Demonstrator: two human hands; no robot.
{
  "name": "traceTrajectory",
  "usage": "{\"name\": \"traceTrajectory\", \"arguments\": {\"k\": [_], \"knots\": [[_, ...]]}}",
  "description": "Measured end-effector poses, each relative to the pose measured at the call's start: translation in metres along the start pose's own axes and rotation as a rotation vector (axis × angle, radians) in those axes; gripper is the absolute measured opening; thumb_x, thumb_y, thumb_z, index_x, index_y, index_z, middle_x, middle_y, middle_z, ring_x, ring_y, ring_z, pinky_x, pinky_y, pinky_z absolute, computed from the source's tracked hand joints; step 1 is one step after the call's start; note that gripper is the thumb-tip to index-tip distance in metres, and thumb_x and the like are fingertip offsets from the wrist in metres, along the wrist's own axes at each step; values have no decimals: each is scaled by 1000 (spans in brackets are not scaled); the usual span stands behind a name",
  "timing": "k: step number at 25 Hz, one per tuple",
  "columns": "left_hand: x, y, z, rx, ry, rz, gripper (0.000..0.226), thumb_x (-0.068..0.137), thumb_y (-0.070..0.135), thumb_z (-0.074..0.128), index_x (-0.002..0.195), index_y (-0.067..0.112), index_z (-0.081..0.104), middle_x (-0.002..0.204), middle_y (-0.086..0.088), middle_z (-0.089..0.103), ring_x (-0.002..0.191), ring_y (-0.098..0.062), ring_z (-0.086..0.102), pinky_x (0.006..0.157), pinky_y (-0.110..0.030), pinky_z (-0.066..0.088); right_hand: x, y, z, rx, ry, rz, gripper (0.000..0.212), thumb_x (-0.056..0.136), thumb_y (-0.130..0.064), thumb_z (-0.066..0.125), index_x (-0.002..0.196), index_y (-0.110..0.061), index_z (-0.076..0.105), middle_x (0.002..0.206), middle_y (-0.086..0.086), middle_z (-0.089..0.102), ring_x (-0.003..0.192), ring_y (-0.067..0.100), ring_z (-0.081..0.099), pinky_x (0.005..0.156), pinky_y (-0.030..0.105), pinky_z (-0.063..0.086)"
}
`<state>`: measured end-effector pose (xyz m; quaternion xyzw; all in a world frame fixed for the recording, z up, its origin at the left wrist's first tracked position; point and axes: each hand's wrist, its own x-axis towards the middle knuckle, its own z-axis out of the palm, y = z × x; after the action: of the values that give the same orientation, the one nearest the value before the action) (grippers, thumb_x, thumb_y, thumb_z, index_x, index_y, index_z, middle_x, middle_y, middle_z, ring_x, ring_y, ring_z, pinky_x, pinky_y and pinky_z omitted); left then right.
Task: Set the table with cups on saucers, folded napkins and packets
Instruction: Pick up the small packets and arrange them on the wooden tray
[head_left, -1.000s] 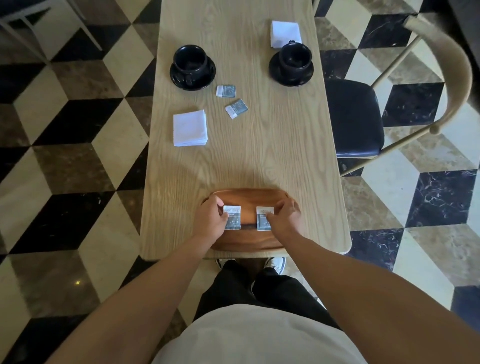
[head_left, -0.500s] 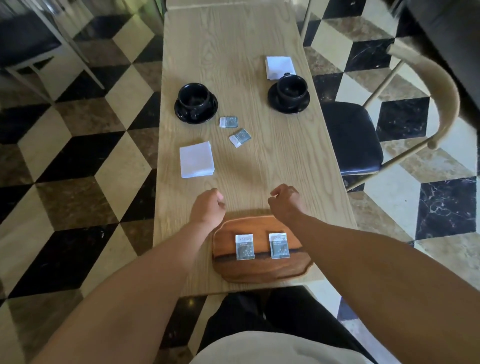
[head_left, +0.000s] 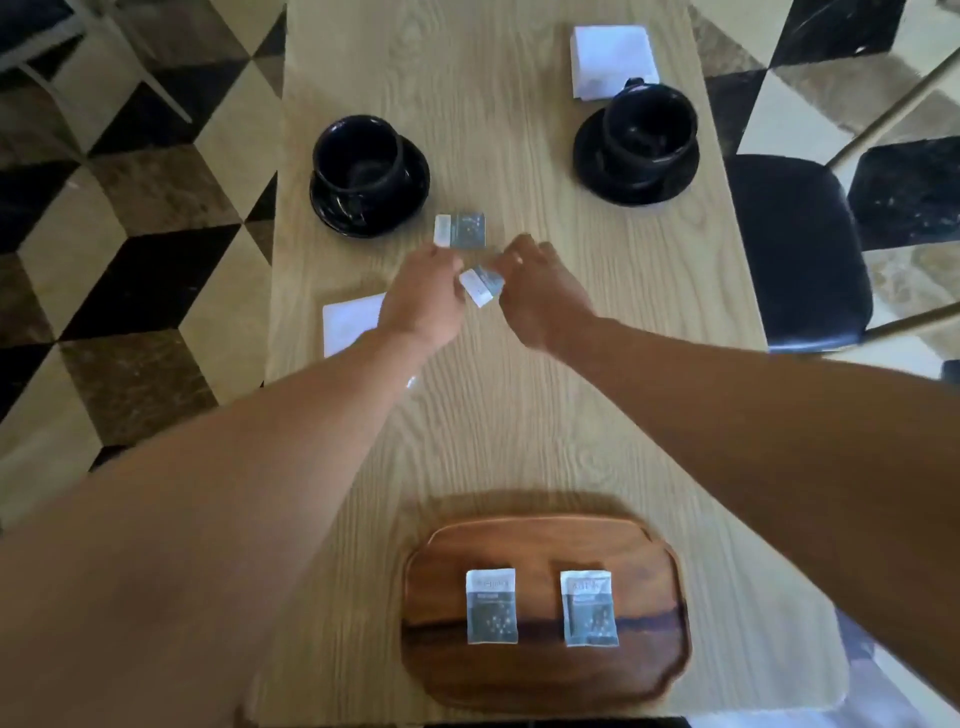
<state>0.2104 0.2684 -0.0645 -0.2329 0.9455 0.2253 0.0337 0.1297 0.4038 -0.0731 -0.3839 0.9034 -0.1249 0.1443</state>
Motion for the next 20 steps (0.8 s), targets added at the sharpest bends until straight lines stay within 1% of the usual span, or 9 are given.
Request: {"name": "traceTrajectory", "arguments": {"k": [2,4,5,7,9,11,15,18,20], "knots": [[31,5,6,127,-33,45,30,95,7,52,124,2,58,129,-19,56,117,-37,55,94,-47,47,19,8,6,32,-56,-84,55,91,1,50,138,-28,53,133,4,44,108,25,49,82,38,51],[52,4,11,221,-68,80,45,92,4,55,136,5,49,138,-16,50,124,-35,51,95,-47,47,28,14,12,99,-75,-94,52,92,-3,52,134,-34,53,131,4,40,84,22,53,62,35,46],[61,3,13,266,-91,91,51,90,2,57,140,6,44,143,-14,46,130,-34,48,97,-47,47,30,17,14,100,-75,-108,50,93,-7,52,135,-34,52,133,5,38,77,20,52,58,33,44],[72,2,16,358,-97,108,54,89,1,59,141,6,44,144,-14,45,135,-33,43,100,-48,46,30,22,17,87,-96,-137,47,96,-16,55,140,-33,51,137,3,40,82,20,55,64,36,50],[77,3,18,405,-60,128,45,89,2,60,133,6,50,136,-15,51,128,-36,46,95,-49,45,30,23,17,113,-98,-147,47,96,-24,60,141,-32,52,136,2,43,94,22,58,73,40,56],[81,5,16,406,-26,130,42,88,6,64,128,8,53,129,-15,54,122,-38,47,92,-48,44,31,21,16,132,-96,-130,48,94,-29,63,141,-29,51,135,3,43,96,23,59,73,42,56],[82,9,9,361,4,89,34,87,16,68,118,6,58,123,-17,53,116,-37,46,88,-45,42,35,13,15,127,-86,-48,41,92,-25,63,130,-17,52,130,4,42,80,29,62,66,44,56],[75,10,6,196,20,41,9,93,16,58,90,7,57,97,-9,52,91,-28,51,68,-38,42,30,12,13,127,-64,3,36,92,-21,63,125,-16,51,122,2,49,78,28,62,65,41,53],[65,10,4,90,14,-48,22,91,14,54,71,11,44,76,-1,48,75,-23,48,55,-32,34,23,14,7,151,-28,74,28,92,-17,62,118,-17,52,109,2,59,80,26,63,64,39,53]]}}
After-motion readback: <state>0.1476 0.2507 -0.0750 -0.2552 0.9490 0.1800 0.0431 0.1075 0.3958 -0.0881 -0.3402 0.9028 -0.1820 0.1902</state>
